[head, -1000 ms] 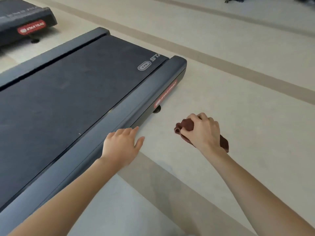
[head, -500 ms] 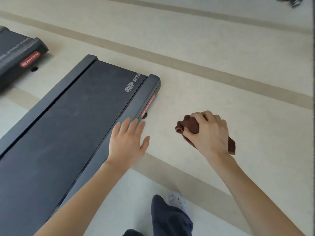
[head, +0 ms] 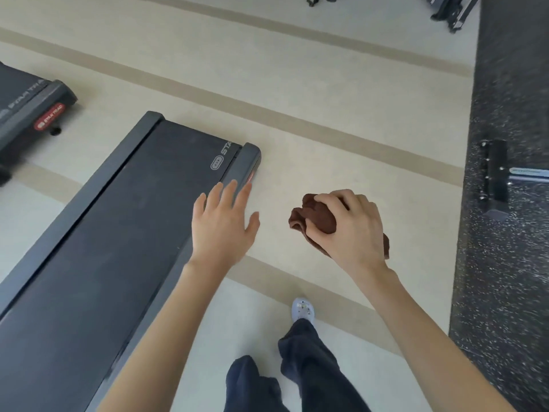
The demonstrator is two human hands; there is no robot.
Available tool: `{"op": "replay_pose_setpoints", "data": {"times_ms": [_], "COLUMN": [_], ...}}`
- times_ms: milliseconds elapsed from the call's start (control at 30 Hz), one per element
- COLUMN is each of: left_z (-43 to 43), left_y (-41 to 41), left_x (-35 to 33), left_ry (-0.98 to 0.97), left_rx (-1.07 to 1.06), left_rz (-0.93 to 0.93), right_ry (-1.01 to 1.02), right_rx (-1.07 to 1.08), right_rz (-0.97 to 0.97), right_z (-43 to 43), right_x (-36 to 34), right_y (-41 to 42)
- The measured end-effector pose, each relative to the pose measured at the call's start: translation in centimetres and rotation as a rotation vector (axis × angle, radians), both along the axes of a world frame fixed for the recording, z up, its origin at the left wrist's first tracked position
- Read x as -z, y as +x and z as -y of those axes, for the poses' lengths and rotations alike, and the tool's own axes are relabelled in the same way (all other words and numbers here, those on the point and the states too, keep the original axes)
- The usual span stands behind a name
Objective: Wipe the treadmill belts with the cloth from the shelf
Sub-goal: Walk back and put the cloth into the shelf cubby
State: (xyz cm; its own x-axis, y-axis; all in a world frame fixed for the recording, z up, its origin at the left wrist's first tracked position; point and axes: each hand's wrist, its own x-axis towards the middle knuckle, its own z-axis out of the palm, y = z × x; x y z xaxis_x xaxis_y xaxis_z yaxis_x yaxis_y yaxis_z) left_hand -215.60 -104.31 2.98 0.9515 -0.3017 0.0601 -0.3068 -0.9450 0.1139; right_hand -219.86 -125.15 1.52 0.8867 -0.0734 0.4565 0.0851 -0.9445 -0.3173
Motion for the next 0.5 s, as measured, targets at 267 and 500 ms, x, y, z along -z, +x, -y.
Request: {"op": "replay_pose_setpoints", "data": {"times_ms": [267, 500], "left_z": [1.3, 0.2], "left_y": [3.6, 8.1], "left_x": [-2.6, -2.1], "left_ry": [-0.002, -0.036], "left_rx": [-0.015, -0.073], "left_rz": [0.026, -0.018], "right_ry": [-0.026, 0.036], "right_rx": [-0.145, -0.177], "right_rz": [0.067, 0.095], "right_z": [1.9, 1.9], "right_x": [-2.7, -4.1], "right_y": [4.4, 12.6]}}
